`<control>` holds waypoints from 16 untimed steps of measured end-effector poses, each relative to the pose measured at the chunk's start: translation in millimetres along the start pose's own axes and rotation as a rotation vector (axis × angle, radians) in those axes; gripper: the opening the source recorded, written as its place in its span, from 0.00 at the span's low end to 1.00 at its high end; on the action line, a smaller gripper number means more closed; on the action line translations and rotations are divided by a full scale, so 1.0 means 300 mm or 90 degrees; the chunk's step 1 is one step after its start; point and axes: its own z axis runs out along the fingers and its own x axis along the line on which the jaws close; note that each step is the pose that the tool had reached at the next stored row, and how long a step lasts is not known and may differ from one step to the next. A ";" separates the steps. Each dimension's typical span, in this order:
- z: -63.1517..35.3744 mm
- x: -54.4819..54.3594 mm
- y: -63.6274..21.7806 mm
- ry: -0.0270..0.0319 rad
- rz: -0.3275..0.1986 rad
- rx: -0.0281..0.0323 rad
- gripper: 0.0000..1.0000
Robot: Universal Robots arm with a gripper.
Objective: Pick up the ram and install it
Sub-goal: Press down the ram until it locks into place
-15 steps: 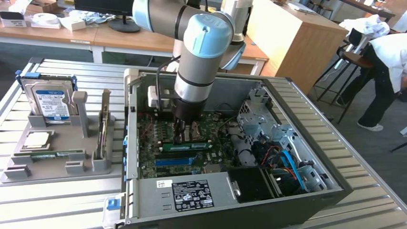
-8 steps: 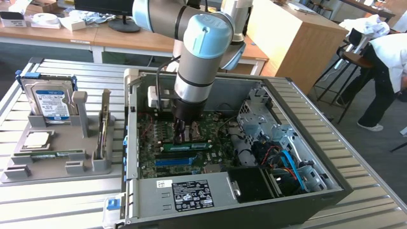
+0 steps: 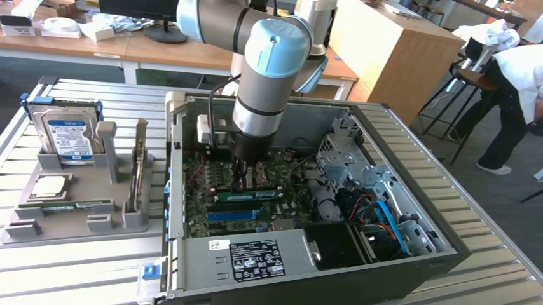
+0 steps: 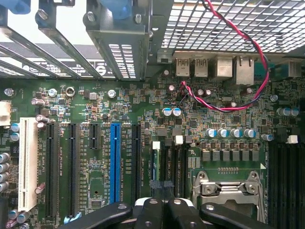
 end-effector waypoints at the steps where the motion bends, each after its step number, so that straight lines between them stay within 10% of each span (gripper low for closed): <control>1: 0.000 0.000 0.000 0.0000 0.000 0.0000 0.10; 16: -0.092 -0.005 0.002 -0.0001 0.000 0.0000 0.10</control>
